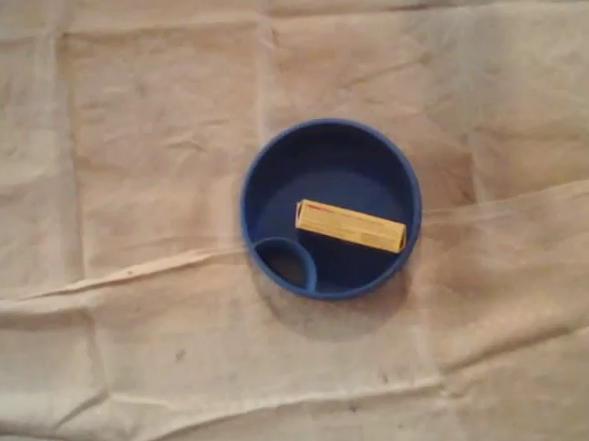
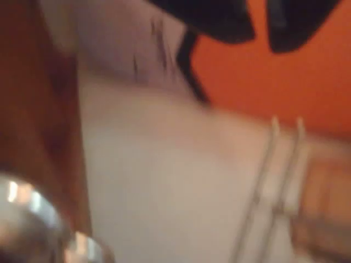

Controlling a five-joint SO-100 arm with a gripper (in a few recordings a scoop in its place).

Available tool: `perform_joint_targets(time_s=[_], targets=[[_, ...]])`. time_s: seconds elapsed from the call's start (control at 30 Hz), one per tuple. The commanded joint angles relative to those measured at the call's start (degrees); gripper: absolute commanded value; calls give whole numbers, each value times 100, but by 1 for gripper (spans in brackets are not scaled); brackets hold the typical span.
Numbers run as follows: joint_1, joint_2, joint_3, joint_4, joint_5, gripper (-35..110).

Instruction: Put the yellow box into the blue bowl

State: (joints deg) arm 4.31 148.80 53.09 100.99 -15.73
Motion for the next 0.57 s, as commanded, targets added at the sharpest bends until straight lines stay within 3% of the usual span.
perform_joint_targets(time_s=[0.0,0.53], targets=[[-264,773,1257,-44,62,0],[-299,2109,4605,-44,88,0]])
